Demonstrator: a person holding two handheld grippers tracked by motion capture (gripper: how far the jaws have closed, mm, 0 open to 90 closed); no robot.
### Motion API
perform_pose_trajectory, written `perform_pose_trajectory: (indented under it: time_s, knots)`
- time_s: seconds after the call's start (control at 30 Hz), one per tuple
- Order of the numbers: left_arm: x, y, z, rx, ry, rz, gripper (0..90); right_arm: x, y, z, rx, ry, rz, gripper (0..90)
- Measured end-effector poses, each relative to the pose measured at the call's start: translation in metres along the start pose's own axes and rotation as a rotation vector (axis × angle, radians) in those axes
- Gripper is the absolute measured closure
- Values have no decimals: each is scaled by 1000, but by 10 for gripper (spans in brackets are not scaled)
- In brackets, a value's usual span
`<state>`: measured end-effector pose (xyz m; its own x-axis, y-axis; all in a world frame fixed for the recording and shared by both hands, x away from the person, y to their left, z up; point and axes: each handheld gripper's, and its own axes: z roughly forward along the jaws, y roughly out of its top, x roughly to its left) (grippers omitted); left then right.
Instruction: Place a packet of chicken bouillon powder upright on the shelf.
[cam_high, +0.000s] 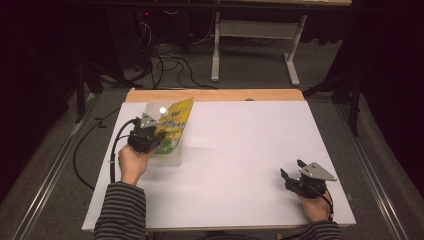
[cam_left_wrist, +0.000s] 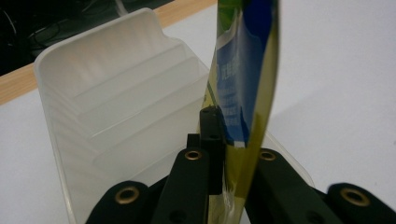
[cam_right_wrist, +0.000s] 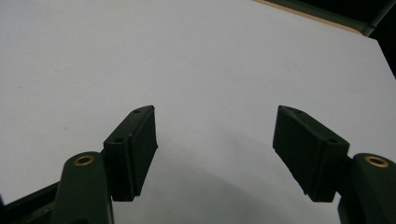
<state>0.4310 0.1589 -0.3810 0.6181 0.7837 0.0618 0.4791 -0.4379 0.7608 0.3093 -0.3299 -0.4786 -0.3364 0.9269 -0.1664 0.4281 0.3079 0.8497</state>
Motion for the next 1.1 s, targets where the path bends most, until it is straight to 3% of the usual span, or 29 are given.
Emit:
perform_pose_trajectory:
  time_s: [0.17,0.33,0.4,0.73,0.87,1.1]
  knots:
    - [2,-4,-6,-11,-21,-19,825,0,0,0,0,0,3,311]
    - [2,-5,-12,-19,-16,-27,805,0,0,0,1,1,1,311]
    - [4,-7,-14,-33,-29,-49,777,0,0,0,0,1,0,311]
    - [14,-23,-19,-49,-7,-125,724,0,0,0,0,2,-1,311]
    - [15,-26,-21,-52,-1,-136,662,1,0,0,7,-1,-1,311]
    - [15,-33,-32,-82,57,-170,521,1,0,1,7,2,0,311]
